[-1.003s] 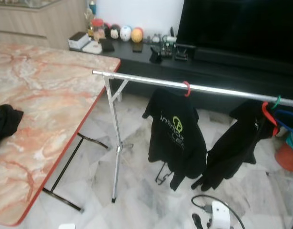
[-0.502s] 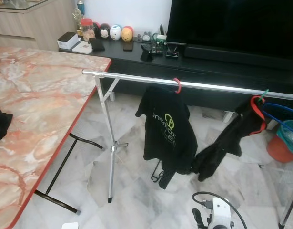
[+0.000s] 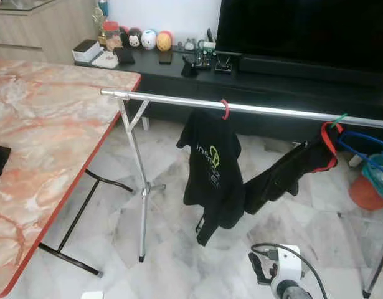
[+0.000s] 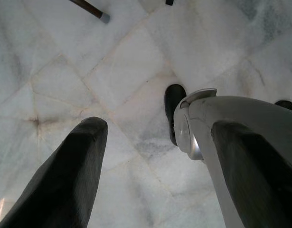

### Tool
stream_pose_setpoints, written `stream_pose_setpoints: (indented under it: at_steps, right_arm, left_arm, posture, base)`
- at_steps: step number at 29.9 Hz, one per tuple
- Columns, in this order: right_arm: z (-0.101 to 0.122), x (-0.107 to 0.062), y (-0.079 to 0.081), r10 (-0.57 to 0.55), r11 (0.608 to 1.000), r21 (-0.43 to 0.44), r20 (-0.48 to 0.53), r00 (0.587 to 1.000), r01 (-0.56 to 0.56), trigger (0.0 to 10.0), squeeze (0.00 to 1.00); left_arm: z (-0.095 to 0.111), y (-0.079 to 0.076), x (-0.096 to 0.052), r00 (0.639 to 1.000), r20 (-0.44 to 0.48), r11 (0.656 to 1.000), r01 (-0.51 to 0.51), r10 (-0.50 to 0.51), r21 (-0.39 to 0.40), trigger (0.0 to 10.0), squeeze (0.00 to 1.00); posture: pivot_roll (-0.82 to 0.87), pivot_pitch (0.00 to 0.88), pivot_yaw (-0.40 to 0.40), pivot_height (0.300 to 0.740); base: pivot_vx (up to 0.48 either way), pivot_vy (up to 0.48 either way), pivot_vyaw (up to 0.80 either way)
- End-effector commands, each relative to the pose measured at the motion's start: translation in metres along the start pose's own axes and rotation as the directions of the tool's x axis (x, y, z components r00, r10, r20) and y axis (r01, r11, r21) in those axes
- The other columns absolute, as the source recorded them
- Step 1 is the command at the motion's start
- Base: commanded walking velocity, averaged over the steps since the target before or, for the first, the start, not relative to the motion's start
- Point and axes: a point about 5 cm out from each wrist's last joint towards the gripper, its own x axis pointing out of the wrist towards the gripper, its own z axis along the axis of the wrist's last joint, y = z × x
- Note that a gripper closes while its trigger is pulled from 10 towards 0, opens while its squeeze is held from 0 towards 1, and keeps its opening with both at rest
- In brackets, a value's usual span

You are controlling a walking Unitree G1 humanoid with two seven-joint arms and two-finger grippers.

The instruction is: Hang hanger

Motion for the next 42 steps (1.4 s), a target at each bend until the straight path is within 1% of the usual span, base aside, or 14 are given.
stream_pose_setpoints:
  at_steps: [1,8,10,12,14,15,17,21,27,32,35,36,37,42]
  right_arm:
    - [0.005,0.000,0.001,0.025,1.000,-0.007,0.036,0.999,-0.024,10.0,0.00]
    - [0.023,0.005,0.009,0.081,0.997,-0.026,0.132,0.988,-0.078,10.0,0.00]
    - [0.038,0.011,0.017,0.122,0.992,-0.045,0.182,0.976,-0.116,10.0,0.00]
    - [0.042,0.012,0.019,0.129,0.991,-0.046,0.192,0.973,-0.122,10.0,0.00]
    - [0.060,0.017,0.022,0.130,0.992,-0.040,0.250,0.960,-0.124,10.0,0.00]
    - [0.060,0.017,0.022,0.130,0.992,-0.040,0.250,0.960,-0.124,10.0,0.00]
    - [0.076,0.019,0.020,0.122,0.992,-0.031,0.308,0.944,-0.118,10.0,0.00]
    - [0.091,0.021,0.017,0.102,0.995,-0.021,0.355,0.929,-0.101,10.0,0.00]
    - [0.102,0.024,0.019,0.087,0.995,0.020,0.376,0.923,-0.102,10.0,0.00]
    - [0.096,0.026,0.017,0.027,0.999,0.032,0.334,0.942,-0.040,10.0,0.00]
    - [0.079,0.026,0.009,-0.032,0.999,0.045,0.245,0.969,0.022,10.0,0.00]
    - [0.066,0.025,0.008,-0.039,0.999,0.041,0.179,0.983,0.032,10.0,0.00]
    - [0.055,0.023,0.009,-0.026,0.999,0.034,0.135,0.991,0.022,10.0,0.00]
    - [0.027,0.017,0.013,0.004,1.000,0.007,0.012,1.000,-0.004,10.0,0.00]
  left_arm:
    - [-0.004,0.001,-0.001,1.000,-0.012,1.000,0.001,-0.001,0.009,10.0,0.00]
    - [-0.003,0.002,-0.001,1.000,-0.010,1.000,0.000,0.000,0.018,10.0,0.00]
    - [-0.002,0.002,-0.001,1.000,-0.006,1.000,-0.005,0.005,0.016,10.0,0.00]
    - [-0.002,0.002,-0.001,1.000,-0.006,1.000,-0.006,0.006,0.017,10.0,0.00]
    - [-0.002,0.003,-0.001,1.000,-0.006,1.000,-0.007,0.007,0.023,10.0,0.00]
    - [-0.002,0.003,-0.001,1.000,-0.006,1.000,-0.007,0.007,0.023,10.0,0.00]
    - [-0.002,0.004,-0.001,1.000,-0.004,1.000,-0.008,0.009,0.023,10.0,0.00]
    - [-0.001,0.003,-0.001,1.000,0.000,1.000,-0.007,0.007,0.018,10.0,0.00]
    - [-0.001,0.002,0.000,1.000,0.005,1.000,-0.006,0.006,0.006,10.0,0.00]
    - [-0.001,0.002,0.000,1.000,0.005,1.000,-0.004,0.004,0.001,10.0,0.00]
    - [-0.001,0.001,0.000,1.000,0.004,1.000,-0.002,0.002,-0.001,10.0,0.00]
    - [-0.001,0.001,0.000,1.000,0.003,1.000,-0.001,0.001,0.000,10.0,0.00]
    - [-0.001,0.001,0.000,1.000,0.002,1.000,0.000,0.000,0.001,10.0,0.00]
    - [-0.001,0.001,0.000,1.000,0.002,1.000,0.001,-0.001,-0.002,10.0,0.00]
  posture:
    - [-0.04,0.024,-0.021,0.740]
    - [-0.02,0.010,-0.017,0.740]
    - [-0.02,0.002,-0.018,0.740]
    - [-0.02,0.000,-0.017,0.740]
    - [-0.02,0.000,-0.014,0.740]
    - [-0.02,0.000,-0.014,0.740]
    - [-0.02,0.000,-0.015,0.740]
    - [-0.02,0.000,-0.017,0.740]
    - [-0.02,0.007,-0.024,0.740]
    - [-0.02,0.015,-0.021,0.740]
    - [-0.02,0.017,-0.022,0.740]
    - [-0.02,0.018,-0.022,0.740]
    - [-0.02,0.019,-0.021,0.740]
    - [-0.02,0.020,-0.021,0.740]
  base:
    - [0.000,0.000,0.00]
    - [0.000,0.000,0.00]
    - [0.000,0.000,0.00]
    - [0.000,0.000,0.00]
    - [0.000,0.000,0.00]
    - [0.000,0.000,0.00]
    - [0.000,0.000,0.00]
    - [0.000,0.000,0.00]
    - [0.000,0.000,0.00]
    - [0.000,0.000,0.00]
    - [0.000,0.000,0.00]
    - [0.000,0.000,0.00]
    - [0.000,0.000,0.00]
    - [0.000,0.000,0.00]
